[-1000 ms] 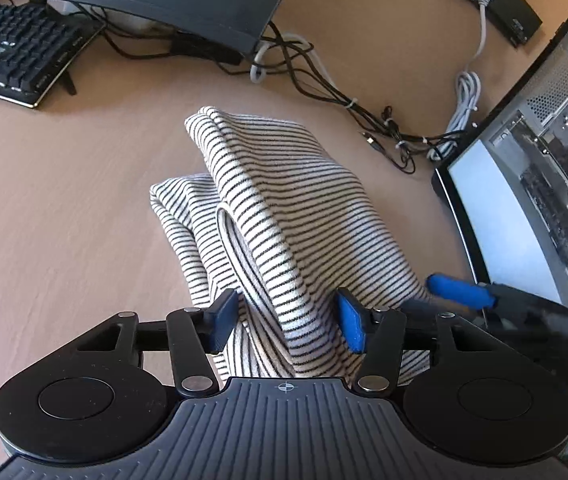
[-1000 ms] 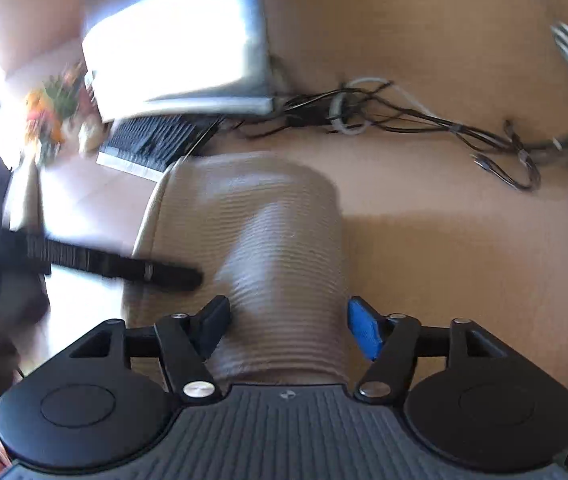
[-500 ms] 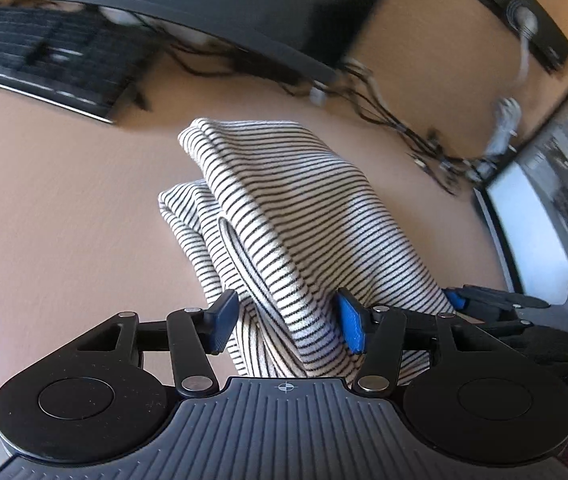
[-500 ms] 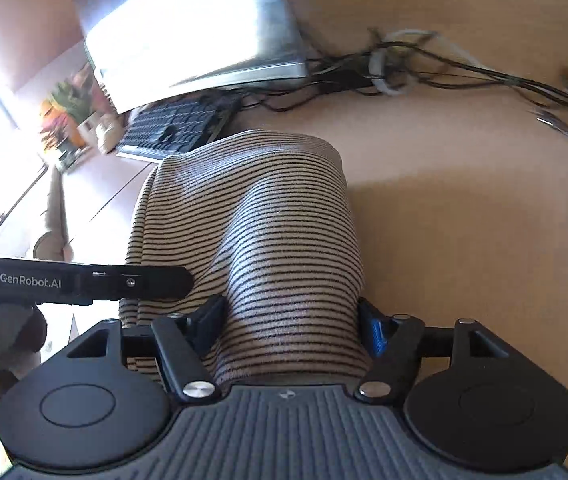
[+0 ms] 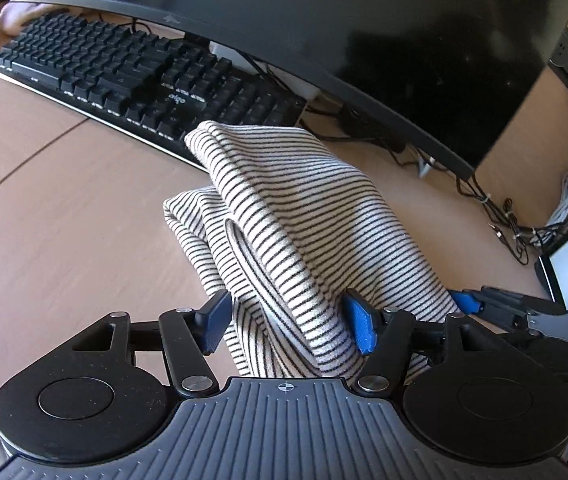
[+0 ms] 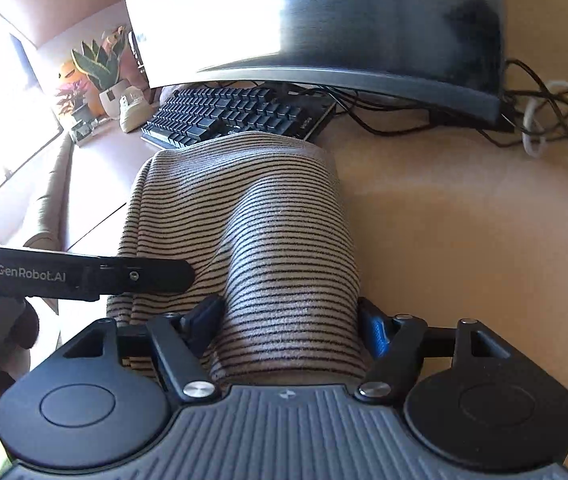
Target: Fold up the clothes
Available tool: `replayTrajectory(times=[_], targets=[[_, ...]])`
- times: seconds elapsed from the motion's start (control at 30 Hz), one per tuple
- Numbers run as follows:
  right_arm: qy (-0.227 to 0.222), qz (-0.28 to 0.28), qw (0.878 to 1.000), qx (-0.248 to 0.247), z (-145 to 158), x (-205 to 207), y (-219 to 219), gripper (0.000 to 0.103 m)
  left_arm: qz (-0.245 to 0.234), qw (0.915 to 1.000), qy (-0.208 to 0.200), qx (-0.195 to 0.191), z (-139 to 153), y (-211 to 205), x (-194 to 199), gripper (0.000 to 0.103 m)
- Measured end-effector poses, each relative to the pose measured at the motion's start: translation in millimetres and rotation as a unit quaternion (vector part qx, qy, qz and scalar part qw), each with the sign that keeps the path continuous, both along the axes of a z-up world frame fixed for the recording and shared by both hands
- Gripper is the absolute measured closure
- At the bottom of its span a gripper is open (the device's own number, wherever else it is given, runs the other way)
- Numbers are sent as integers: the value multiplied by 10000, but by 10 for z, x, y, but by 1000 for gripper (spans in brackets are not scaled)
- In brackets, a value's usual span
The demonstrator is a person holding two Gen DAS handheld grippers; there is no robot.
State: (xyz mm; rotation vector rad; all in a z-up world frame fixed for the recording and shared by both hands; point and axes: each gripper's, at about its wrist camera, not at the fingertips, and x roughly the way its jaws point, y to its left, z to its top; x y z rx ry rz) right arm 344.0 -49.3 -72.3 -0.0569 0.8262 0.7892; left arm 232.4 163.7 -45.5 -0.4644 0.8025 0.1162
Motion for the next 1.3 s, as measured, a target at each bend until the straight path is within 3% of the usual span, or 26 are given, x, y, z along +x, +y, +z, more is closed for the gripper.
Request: replayTrajectory(times=[0.1, 0.37, 0.43, 0.53, 0.67, 0.7, 0.77, 0.9, 1.03, 1.2, 1.3], targets=[[-235, 105, 9995, -189, 16, 18, 110, 25, 0, 10000, -30, 6, -30, 62, 55, 34], [-264, 170, 9989, -347, 2, 83, 144, 20, 122, 9999, -9, -88, -68, 111, 158, 32], [-259, 189, 9990, -323, -5, 90, 129, 20, 176, 9998, -11, -99, -33, 105, 137, 35], [-270, 213, 9990, -276, -12, 90, 109, 19, 317, 9993, -118, -171, 84, 110, 58, 47], [-433, 296, 9984, -217, -11, 48, 90, 22, 408, 9986, -265, -230, 261, 145, 39, 47], [-447, 316, 9983, -184, -9, 37, 84, 27, 374, 9989, -222, -176, 265, 142, 86, 47], [-505, 331, 9980, -160, 8, 10, 70, 30, 333, 9994, -120, -45, 247, 114, 196, 62], [-603, 205, 9979, -67, 56, -37, 12, 33, -88, 9985, -495, 209, 393, -55, 286, 62], [-752, 191, 9969, -160, 22, -93, 50, 32, -55, 9976, 81, 685, 202, -6, 369, 67], [-1022, 209, 9940, -332, -14, -227, 111, 30, -96, 9978, 58, 653, 211, 61, 228, 62], [-1119, 159, 9926, -447, -15, -269, 143, 30, 155, 9980, 39, 612, 333, 62, 139, 57]])
